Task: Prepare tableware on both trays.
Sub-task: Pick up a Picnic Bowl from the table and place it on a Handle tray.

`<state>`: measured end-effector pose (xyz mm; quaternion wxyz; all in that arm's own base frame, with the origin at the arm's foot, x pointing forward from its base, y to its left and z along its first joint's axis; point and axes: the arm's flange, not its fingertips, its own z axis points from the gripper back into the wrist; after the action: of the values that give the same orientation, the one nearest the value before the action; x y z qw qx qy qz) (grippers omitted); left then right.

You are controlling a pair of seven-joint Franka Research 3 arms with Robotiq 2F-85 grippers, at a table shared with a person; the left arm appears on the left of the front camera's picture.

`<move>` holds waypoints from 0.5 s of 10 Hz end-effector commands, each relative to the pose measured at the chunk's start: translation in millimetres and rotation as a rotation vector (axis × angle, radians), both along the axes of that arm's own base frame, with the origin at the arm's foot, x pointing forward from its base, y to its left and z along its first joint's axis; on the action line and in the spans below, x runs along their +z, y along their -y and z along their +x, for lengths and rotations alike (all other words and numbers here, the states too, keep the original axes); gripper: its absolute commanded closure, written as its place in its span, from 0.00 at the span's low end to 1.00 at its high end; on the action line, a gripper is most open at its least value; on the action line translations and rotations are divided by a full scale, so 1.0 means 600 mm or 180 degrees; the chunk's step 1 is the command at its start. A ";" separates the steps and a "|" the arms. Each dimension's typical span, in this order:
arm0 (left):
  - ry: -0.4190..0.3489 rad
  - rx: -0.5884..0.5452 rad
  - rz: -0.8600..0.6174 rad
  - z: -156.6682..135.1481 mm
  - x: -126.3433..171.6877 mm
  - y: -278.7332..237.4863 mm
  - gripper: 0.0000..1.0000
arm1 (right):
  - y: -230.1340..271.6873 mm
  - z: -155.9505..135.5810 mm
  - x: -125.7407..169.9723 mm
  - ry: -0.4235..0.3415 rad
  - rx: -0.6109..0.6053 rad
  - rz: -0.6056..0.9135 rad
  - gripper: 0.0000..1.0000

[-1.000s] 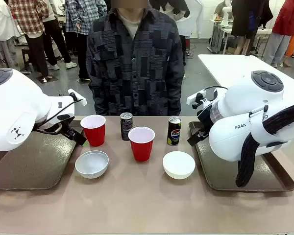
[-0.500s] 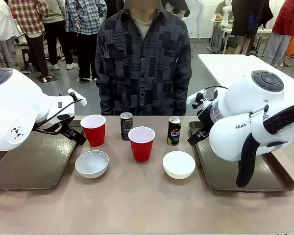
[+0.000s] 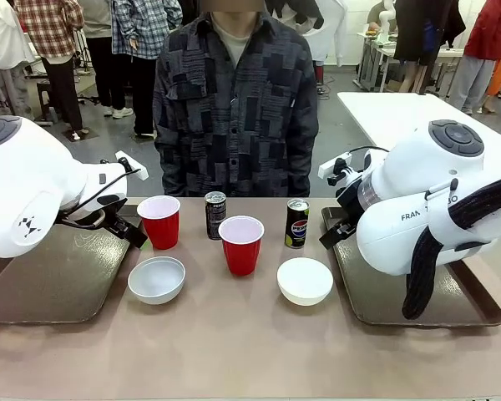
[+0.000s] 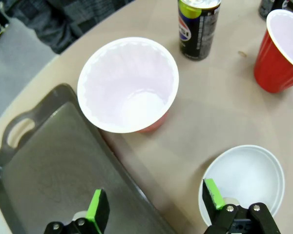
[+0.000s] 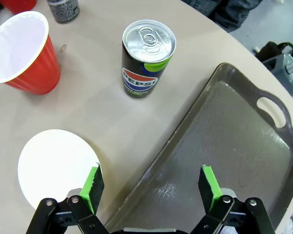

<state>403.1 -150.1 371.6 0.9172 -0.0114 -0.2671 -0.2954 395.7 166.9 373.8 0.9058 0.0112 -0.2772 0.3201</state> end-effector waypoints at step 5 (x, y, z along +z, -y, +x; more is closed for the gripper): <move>0.0164 -0.0094 0.0085 -0.049 0.041 -0.032 0.00 | 0.016 -0.075 0.051 0.0160 0.0061 0.0090 0.00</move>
<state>403.6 -148.5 379.4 0.9141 -0.0092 -0.2741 -0.2986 393.1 169.3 390.9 0.9001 0.0121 -0.2935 0.3218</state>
